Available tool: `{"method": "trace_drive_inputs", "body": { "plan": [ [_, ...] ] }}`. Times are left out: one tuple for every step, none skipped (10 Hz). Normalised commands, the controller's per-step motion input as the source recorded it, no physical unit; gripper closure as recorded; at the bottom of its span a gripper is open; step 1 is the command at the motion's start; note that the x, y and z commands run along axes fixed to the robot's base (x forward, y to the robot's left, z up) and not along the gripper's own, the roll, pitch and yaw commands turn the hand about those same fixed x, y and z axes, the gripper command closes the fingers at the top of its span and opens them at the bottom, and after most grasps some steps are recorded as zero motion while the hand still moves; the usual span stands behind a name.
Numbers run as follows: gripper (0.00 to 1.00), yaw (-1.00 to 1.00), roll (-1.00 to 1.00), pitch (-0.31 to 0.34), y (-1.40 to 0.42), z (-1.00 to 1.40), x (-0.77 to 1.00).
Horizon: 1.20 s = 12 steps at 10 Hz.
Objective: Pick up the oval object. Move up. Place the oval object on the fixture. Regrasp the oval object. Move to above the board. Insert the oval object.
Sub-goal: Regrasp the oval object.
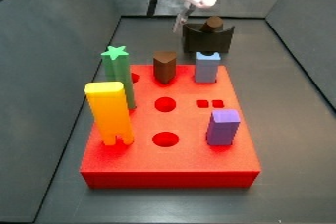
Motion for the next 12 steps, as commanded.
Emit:
{"method": "trace_drive_inputs", "body": {
  "plan": [
    [0.00, -1.00, 0.81, -0.396, -0.01, 0.00, -0.04],
    [0.00, -1.00, 0.80, -0.404, -0.01, -0.01, -0.04],
    [0.00, -1.00, 0.79, -0.402, -0.01, -0.01, -0.04],
    [0.00, -1.00, 0.78, -0.391, -0.01, -0.01, -0.03],
    [0.00, -1.00, 0.77, -0.373, -0.01, -0.01, -0.03],
    [0.00, -1.00, 0.77, -0.355, -0.01, -0.01, -0.04],
    [0.00, -1.00, 0.75, -0.282, -0.01, -0.02, -0.04],
    [0.00, -1.00, 0.74, -0.208, -0.01, -0.02, -0.03],
    [0.00, -0.83, 0.60, -0.083, 0.00, -0.02, -0.03],
    [0.00, -0.56, 0.41, 0.082, 0.00, -0.01, -0.03],
    [0.00, -0.40, 0.31, 0.173, 0.00, 0.00, -0.02],
    [0.00, -0.27, 0.24, 0.224, -0.01, 0.00, -0.01]
  ]
}}
